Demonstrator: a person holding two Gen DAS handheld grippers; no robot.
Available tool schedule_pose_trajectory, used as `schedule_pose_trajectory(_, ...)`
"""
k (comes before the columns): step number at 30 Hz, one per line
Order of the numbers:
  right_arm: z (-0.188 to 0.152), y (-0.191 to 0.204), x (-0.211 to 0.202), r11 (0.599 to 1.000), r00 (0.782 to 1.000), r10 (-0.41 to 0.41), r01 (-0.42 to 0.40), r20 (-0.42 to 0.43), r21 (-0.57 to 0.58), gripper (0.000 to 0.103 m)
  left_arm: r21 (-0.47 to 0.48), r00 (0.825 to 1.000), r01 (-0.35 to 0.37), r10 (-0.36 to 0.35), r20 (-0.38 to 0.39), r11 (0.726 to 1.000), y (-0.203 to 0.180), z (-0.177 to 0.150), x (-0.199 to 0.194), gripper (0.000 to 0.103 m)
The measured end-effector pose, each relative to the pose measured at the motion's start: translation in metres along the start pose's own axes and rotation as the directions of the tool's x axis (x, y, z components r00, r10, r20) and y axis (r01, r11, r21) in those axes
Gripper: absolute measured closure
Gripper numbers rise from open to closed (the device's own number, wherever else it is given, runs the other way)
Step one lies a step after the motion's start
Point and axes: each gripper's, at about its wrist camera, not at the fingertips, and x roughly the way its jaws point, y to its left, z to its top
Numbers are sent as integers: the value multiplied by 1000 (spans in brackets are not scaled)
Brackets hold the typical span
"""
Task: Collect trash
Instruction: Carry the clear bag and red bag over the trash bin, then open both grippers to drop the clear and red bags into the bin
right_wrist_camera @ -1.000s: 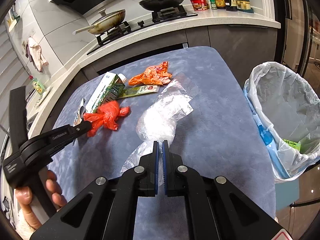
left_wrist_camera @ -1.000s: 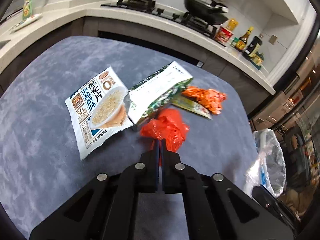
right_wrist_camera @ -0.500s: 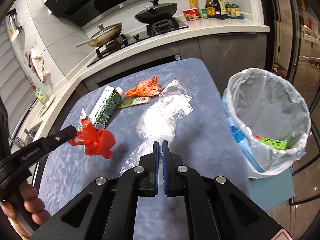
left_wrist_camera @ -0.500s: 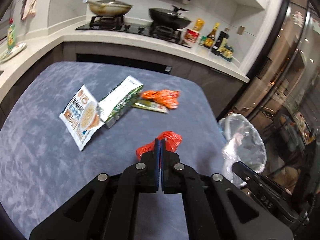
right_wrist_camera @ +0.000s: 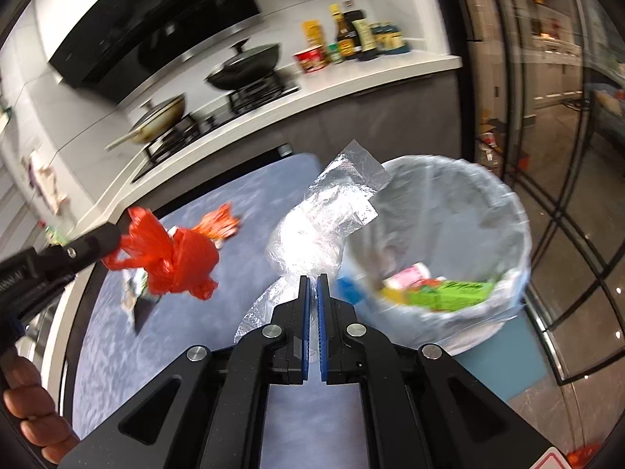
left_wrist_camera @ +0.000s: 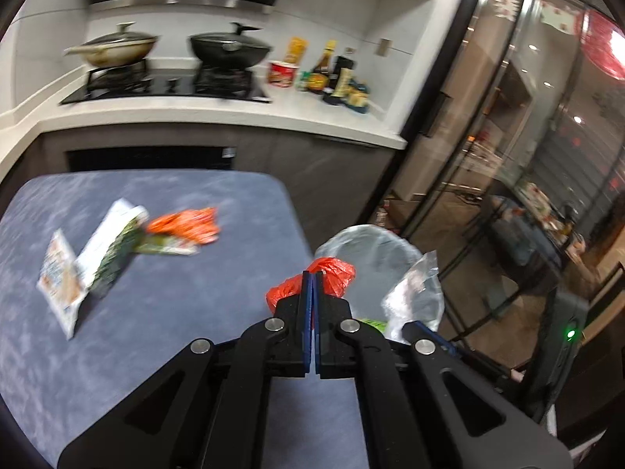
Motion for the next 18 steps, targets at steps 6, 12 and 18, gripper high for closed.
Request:
schedule_pose_trajectory(6,23,-46,1,997,997,-67,66,28,41,99,45,996,89,-88,-15,995,-51,17,39,103)
schedule_pose_trajectory(12,38,-77,19,992,994,-111,110,20,61,95,68,991,130,-126,-49,989,-86,22,85,103)
schedule_pose_trajectory(18,44,-95,34,988,990,-138,137,9,76,84,76,985,155,-148,-92,985,-102,22,124,103)
